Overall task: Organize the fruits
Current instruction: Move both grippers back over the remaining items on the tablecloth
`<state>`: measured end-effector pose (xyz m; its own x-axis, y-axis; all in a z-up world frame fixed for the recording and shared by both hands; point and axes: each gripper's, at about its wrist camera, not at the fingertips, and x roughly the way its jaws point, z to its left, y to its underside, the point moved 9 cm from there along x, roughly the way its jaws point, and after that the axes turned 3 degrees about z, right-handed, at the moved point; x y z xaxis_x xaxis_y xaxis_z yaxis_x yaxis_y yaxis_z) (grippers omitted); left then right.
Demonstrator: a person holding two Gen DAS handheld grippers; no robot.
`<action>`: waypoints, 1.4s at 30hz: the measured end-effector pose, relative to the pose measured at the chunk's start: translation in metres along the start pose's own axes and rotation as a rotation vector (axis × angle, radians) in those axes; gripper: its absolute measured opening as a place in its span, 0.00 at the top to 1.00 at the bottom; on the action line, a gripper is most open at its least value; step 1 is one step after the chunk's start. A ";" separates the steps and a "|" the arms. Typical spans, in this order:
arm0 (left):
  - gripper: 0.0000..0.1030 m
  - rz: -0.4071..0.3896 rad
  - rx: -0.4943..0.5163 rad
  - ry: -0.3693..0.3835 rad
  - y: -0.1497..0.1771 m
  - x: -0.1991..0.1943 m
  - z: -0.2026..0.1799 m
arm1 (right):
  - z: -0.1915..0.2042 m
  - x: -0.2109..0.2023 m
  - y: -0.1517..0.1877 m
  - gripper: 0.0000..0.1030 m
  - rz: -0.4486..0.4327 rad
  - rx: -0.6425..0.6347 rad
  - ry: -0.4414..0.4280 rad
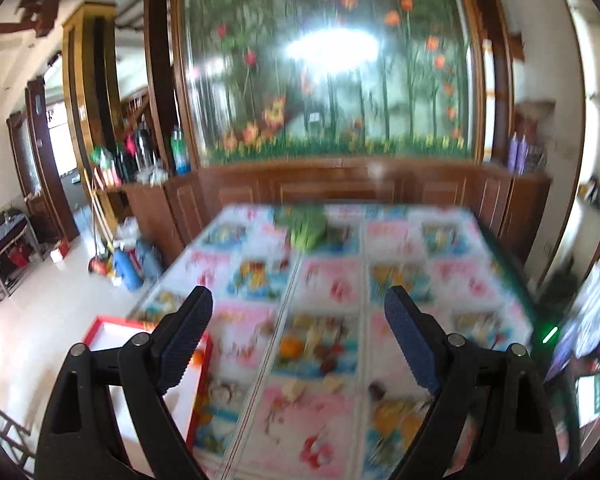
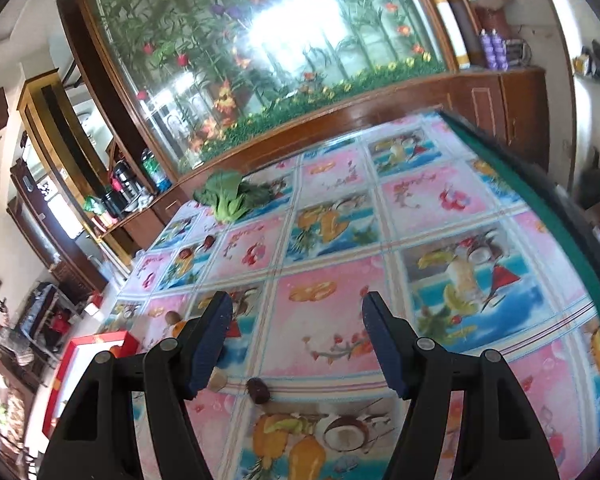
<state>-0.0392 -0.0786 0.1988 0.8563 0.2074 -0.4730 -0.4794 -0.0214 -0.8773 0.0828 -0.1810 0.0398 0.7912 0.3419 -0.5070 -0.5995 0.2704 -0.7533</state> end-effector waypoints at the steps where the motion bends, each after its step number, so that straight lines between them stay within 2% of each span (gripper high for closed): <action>1: 0.11 -0.037 -0.004 0.006 -0.014 -0.013 -0.002 | -0.001 -0.002 -0.002 0.34 -0.013 -0.005 0.008; 5: 0.02 -0.204 0.017 0.030 -0.063 -0.072 -0.015 | -0.007 -0.006 -0.007 0.34 -0.039 0.013 -0.008; 7: 0.00 -0.292 0.041 0.031 -0.082 -0.105 -0.019 | -0.010 -0.007 -0.010 0.34 -0.045 0.027 -0.025; 9: 0.00 -0.339 0.043 0.042 -0.092 -0.126 -0.020 | -0.010 -0.008 -0.011 0.35 -0.043 0.031 -0.046; 11: 0.00 -0.347 0.033 0.065 -0.096 -0.136 -0.020 | -0.008 -0.008 -0.012 0.34 -0.041 0.027 -0.056; 13: 0.00 -0.321 0.037 0.089 -0.092 -0.134 -0.020 | -0.008 -0.008 -0.012 0.35 -0.045 0.017 -0.053; 17: 0.00 -0.177 0.008 0.147 -0.063 -0.106 -0.012 | -0.011 -0.004 -0.012 0.34 -0.045 0.011 -0.026; 20: 0.00 -0.088 0.015 0.151 -0.041 -0.084 -0.010 | -0.012 0.001 -0.010 0.34 -0.022 0.006 -0.019; 23: 0.00 -0.021 0.043 0.133 -0.023 -0.058 -0.002 | -0.013 0.001 -0.009 0.34 -0.022 -0.002 -0.007; 29: 0.00 0.051 0.007 0.063 0.005 -0.009 0.035 | -0.018 0.008 -0.007 0.34 0.006 -0.002 0.022; 35: 0.00 0.156 0.003 0.007 0.040 0.053 0.069 | -0.017 0.012 -0.002 0.34 0.051 -0.010 0.009; 42: 0.00 0.238 0.076 -0.046 0.087 0.091 0.096 | 0.000 0.020 0.013 0.34 0.143 -0.072 -0.049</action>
<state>-0.0210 0.0322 0.0875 0.7091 0.2493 -0.6596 -0.6807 -0.0019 -0.7326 0.0905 -0.1708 0.0199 0.6907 0.4166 -0.5911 -0.6939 0.1517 -0.7039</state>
